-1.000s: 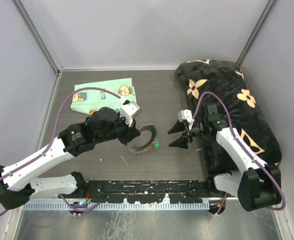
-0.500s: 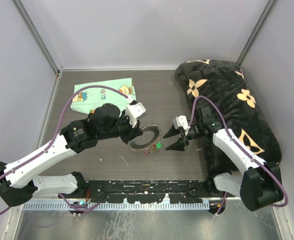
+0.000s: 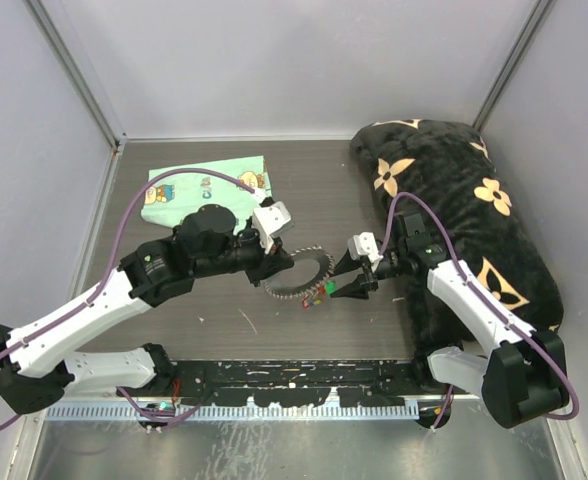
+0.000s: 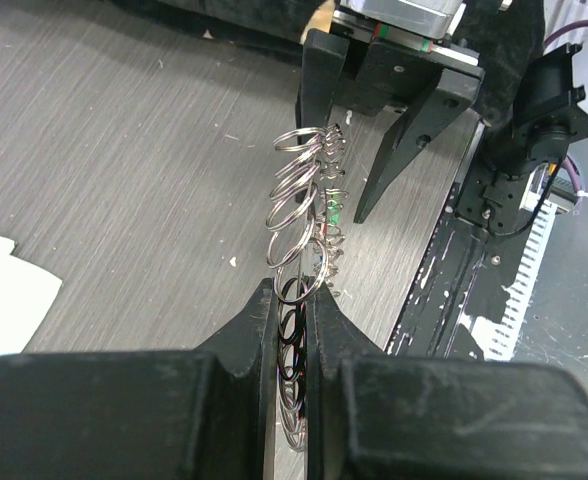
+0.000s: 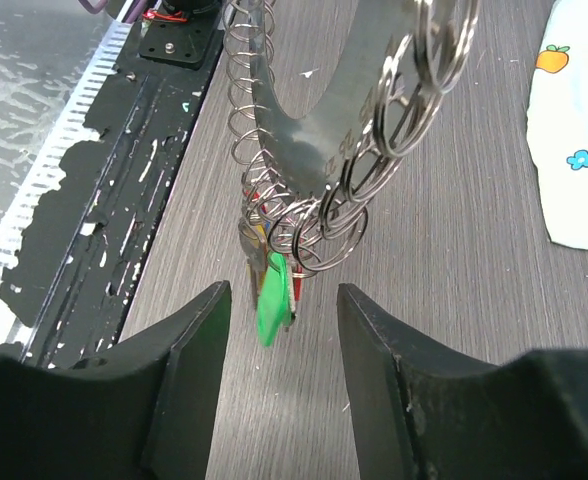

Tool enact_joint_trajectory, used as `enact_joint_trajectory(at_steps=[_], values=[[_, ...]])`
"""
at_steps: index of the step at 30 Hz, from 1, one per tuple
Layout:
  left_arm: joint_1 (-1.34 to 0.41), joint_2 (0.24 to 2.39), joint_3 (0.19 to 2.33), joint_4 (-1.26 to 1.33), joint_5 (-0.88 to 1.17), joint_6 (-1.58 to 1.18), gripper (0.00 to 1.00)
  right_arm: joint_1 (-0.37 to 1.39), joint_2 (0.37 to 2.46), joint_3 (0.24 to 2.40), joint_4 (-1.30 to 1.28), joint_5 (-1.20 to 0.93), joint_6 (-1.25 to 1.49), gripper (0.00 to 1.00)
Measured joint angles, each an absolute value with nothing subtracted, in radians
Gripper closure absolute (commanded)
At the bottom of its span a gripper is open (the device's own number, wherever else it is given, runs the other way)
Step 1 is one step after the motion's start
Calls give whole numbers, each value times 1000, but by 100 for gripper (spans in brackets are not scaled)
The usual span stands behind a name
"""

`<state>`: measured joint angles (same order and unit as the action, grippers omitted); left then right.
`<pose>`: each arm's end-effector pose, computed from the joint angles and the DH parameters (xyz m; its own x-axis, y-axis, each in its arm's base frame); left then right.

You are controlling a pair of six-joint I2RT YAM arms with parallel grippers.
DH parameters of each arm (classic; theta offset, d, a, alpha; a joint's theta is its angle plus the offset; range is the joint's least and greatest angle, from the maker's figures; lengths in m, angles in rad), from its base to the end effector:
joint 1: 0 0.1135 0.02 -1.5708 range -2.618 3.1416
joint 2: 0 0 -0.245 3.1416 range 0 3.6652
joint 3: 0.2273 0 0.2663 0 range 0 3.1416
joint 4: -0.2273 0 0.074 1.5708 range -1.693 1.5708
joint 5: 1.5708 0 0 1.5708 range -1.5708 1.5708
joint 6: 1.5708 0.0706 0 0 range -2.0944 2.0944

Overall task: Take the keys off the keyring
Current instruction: Pick up the key from the keyring.

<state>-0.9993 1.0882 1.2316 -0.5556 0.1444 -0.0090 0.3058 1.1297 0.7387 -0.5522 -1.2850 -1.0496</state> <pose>0.1463 -0.2463 0.3694 -0.2248 0.3331 -0.9157 0.9017 0.4274 -0.0659 0.2021 0.1348 0.2156 0.1552 -0.2074 -0.9659 -0.9792 -0.1619 -0.1225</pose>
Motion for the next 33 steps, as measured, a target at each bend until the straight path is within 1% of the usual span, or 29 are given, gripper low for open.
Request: enact_joint_trajectory(at_steps=[11, 14, 19, 21, 23, 27, 33], values=[[-999, 1066, 1212, -516, 143, -14, 100, 306, 1111, 738, -553, -1286, -1048, 62], [-999, 1056, 1199, -513, 137, -15, 100, 306, 1103, 739, -553, -1286, -1044, 69], [-999, 1043, 1187, -513, 130, -15, 100, 306, 1090, 739, -553, -1285, -1029, 82], [-999, 1037, 1183, -513, 127, -15, 100, 306, 1083, 739, -553, -1287, -1021, 86], [-999, 1029, 1179, -513, 125, -15, 100, 306, 1079, 739, -553, -1290, -1016, 88], [-999, 1019, 1174, -513, 119, -15, 100, 305, 1079, 743, -553, -1294, -1013, 88], [-999, 1013, 1160, -506, 117, -19, 100, 305, 1079, 743, -554, -1303, -1010, 74]])
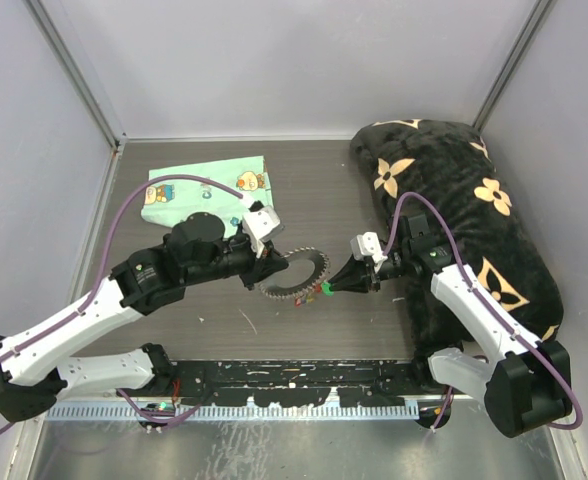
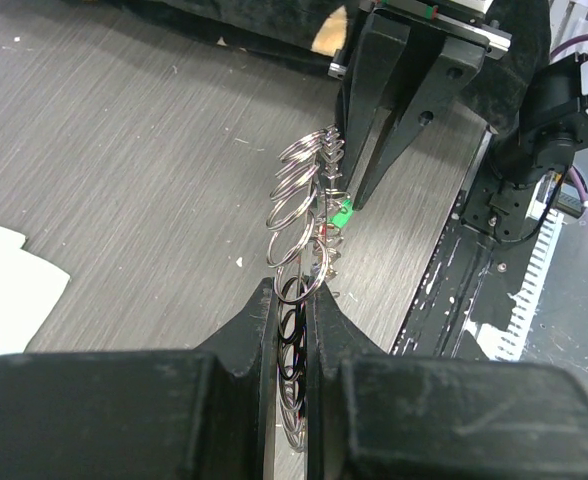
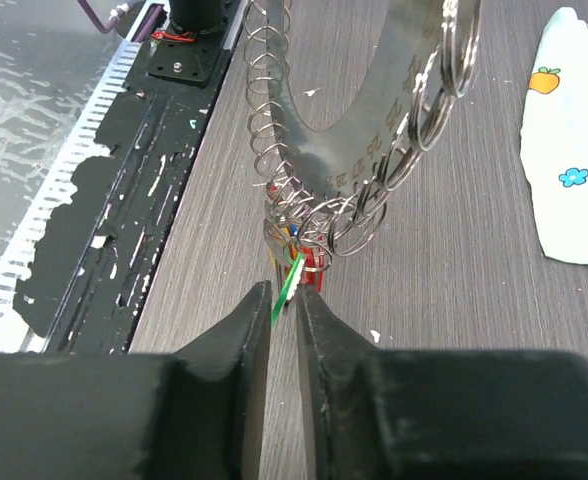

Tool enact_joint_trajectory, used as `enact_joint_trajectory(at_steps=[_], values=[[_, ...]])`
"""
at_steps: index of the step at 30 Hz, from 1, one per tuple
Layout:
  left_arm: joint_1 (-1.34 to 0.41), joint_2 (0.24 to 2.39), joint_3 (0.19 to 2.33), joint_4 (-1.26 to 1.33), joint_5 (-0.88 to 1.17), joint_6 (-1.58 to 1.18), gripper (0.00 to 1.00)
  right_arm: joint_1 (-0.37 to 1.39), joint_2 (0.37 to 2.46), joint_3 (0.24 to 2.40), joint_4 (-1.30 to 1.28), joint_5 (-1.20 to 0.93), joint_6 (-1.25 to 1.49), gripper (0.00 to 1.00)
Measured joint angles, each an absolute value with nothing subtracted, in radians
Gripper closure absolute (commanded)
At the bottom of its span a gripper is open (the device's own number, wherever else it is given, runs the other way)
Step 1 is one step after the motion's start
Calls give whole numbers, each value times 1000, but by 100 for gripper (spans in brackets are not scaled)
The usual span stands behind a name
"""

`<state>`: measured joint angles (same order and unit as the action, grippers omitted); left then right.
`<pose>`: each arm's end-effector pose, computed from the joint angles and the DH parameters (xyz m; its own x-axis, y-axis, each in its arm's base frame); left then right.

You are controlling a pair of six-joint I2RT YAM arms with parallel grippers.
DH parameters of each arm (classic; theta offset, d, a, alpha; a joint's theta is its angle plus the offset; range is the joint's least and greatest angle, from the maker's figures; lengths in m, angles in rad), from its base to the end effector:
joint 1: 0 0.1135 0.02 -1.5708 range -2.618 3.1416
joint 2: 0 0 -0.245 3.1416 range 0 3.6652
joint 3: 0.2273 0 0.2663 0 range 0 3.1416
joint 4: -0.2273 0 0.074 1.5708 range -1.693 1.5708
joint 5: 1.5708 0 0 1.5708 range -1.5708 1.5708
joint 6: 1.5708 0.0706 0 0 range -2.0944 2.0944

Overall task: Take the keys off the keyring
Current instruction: Pick up the key from the keyring.

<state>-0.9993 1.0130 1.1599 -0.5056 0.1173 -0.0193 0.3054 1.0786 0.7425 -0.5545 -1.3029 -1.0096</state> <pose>0.1408 -0.2342 0.3681 -0.2071 0.2866 -0.9354 0.8908 0.4506 -0.0591 0.1963 0.1333 0.2284 0.1625 -0.1837 -0.9695 -0.9780 -0.1606 -0.1335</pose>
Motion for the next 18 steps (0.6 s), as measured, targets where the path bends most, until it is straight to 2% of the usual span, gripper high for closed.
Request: enact_joint_trajectory(at_steps=[8, 13, 18], values=[[-999, 1013, 1154, -484, 118, -57, 100, 305, 1081, 743, -553, -1313, -1008, 61], [-999, 1013, 1138, -451, 119, -90, 100, 305, 1081, 743, -546, -1314, -994, 62], [-999, 1013, 1122, -440, 115, -126, 100, 305, 1080, 743, -542, -1314, -970, 66]])
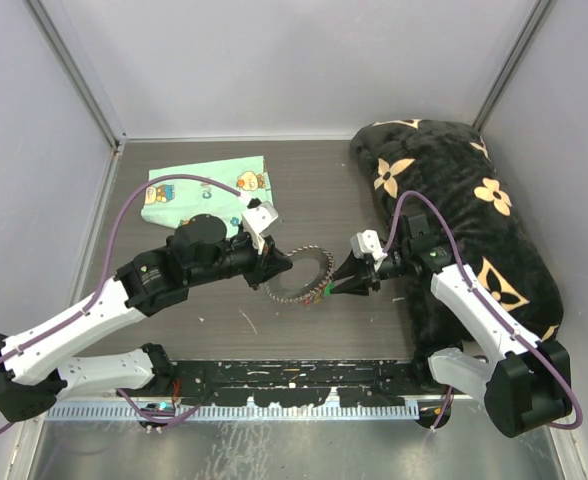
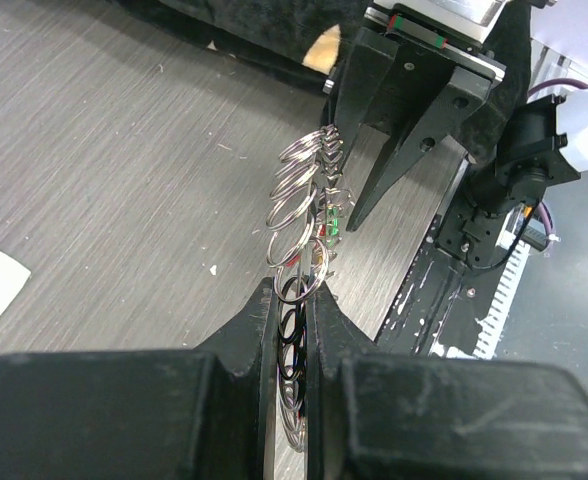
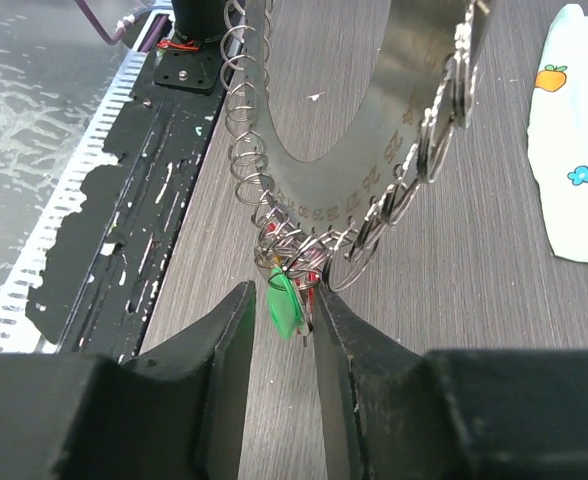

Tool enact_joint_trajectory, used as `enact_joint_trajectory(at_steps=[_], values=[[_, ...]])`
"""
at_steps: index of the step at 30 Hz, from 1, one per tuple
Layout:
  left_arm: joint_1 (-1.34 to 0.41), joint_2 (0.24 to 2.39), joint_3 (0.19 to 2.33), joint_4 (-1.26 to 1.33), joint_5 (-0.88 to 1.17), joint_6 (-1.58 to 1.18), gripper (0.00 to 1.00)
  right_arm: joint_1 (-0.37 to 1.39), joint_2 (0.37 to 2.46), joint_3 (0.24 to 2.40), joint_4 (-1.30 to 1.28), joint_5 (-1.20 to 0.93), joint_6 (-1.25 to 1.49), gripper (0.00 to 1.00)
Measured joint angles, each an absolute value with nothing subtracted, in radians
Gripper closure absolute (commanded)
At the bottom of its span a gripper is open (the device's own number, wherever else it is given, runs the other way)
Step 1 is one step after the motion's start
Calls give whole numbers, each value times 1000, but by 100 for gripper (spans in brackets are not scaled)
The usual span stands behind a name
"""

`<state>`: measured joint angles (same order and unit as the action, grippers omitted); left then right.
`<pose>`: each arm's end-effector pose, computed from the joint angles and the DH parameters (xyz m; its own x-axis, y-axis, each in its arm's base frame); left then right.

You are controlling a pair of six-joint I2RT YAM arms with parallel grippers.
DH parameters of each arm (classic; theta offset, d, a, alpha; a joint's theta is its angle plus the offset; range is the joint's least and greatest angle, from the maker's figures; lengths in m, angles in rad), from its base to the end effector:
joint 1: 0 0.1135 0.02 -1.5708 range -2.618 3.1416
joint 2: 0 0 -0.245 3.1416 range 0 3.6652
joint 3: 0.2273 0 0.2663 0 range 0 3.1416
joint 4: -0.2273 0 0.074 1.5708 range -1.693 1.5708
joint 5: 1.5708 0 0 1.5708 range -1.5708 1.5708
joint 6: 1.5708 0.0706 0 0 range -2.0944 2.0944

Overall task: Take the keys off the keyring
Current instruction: Pick up the key from the keyring.

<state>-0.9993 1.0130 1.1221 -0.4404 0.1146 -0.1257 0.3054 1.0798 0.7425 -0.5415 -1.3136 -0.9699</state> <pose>0.1436 -0.2382 0.3624 -0.2866 0.2155 -0.9335 0.8650 0.4772 -0.1554 0.1968 0.1336 0.2295 0.1333 -0.1780 -0.9750 -0.9817 -0.1587 -0.1053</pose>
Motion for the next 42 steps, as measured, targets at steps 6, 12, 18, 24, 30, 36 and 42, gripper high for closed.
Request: enact_joint_trajectory(at_steps=[6, 12, 18, 24, 30, 36, 42], values=[[-999, 1005, 1102, -436, 87, -168, 100, 305, 1079, 743, -538, -1299, -943, 75], [-999, 974, 1076, -436, 63, -196, 100, 303, 1079, 748, -526, -1248, -905, 82], [-999, 949, 1058, -436, 52, -216, 100, 302, 1077, 748, -496, -1208, -860, 84], [-999, 948, 1052, -437, 35, -244, 100, 301, 1076, 748, -493, -1222, -855, 71], [-999, 952, 1053, -439, -5, -300, 100, 301, 1072, 748, -494, -1238, -859, 64], [-999, 960, 1053, -440, -22, -356, 100, 301, 1072, 748, -493, -1244, -861, 56], [-999, 960, 1052, -439, -13, -395, 100, 301, 1072, 748, -460, -1222, -822, 50]])
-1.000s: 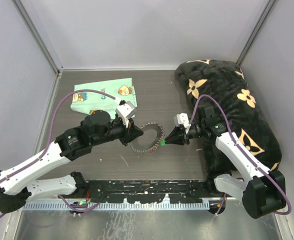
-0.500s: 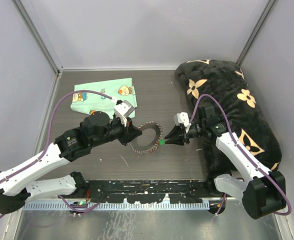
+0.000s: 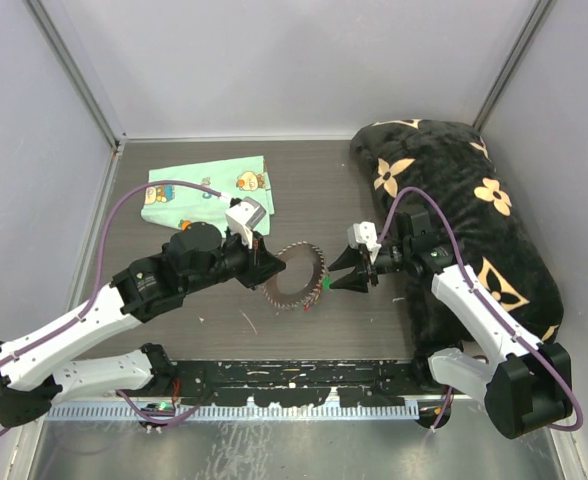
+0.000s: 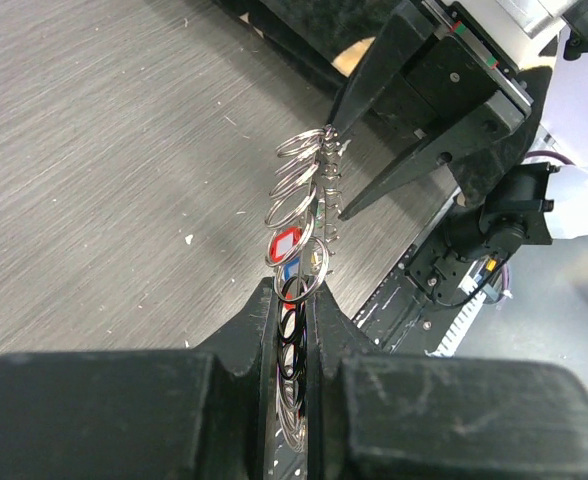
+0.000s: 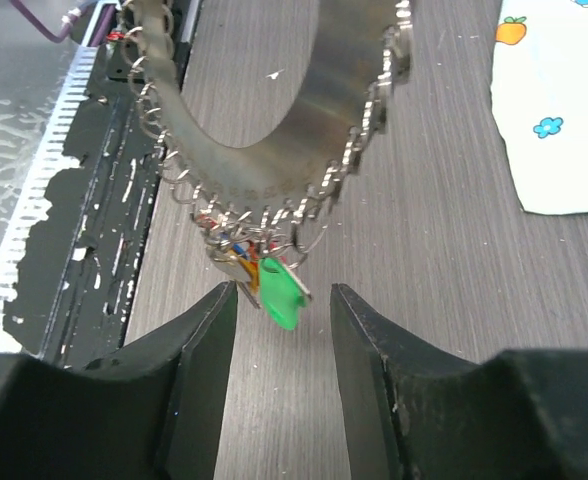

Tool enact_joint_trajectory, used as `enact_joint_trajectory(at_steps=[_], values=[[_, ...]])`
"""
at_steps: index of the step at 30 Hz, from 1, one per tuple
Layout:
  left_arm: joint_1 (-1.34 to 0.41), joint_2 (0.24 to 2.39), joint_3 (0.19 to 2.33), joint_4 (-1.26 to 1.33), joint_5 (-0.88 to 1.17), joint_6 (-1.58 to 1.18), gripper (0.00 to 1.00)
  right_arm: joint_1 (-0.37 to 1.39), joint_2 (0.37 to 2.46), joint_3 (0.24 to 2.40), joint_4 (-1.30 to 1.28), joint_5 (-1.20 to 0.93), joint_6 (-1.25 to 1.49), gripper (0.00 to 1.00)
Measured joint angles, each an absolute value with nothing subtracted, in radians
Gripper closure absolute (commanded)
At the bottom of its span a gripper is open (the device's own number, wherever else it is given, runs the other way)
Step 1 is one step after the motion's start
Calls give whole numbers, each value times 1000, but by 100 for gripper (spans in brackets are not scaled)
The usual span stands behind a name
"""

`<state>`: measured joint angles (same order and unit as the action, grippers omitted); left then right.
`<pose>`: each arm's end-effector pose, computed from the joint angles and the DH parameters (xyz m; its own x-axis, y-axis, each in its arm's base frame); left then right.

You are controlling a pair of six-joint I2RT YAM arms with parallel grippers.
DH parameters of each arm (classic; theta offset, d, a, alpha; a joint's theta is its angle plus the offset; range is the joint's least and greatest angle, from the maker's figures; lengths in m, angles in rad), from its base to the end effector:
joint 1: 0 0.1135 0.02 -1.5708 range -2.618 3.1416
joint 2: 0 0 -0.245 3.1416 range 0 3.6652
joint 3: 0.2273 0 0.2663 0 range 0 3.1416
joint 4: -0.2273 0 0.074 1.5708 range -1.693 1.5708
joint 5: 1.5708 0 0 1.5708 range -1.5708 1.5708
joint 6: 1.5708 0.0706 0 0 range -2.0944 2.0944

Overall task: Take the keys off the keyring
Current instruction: Pick up the key from the keyring.

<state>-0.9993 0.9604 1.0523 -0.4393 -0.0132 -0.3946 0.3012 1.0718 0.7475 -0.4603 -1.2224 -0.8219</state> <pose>0.1459 -0.2252 0.3486 -0.4907 0.0524 -0.8697 0.6994 0.6190 -0.3573 0.2069 0.1337 0.2335 0.0800 -0.2370 -0.9682 -0.9956 -0.0659 -0.0662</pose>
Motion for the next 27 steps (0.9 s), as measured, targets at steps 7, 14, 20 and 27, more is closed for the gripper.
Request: enact_joint_trajectory(at_steps=[7, 14, 20, 27], values=[[-999, 958, 1034, -436, -2, -409, 100, 301, 1078, 740, -403, -1200, -759, 46], [-999, 955, 1031, -434, -1, -409, 100, 326, 1116, 734, -394, -1216, -757, 51], [-999, 939, 1025, -418, 0, -409, 100, 333, 1129, 734, -395, -1217, -760, 55], [-999, 931, 1016, -397, 6, -413, 100, 335, 1129, 734, -395, -1234, -764, 65]])
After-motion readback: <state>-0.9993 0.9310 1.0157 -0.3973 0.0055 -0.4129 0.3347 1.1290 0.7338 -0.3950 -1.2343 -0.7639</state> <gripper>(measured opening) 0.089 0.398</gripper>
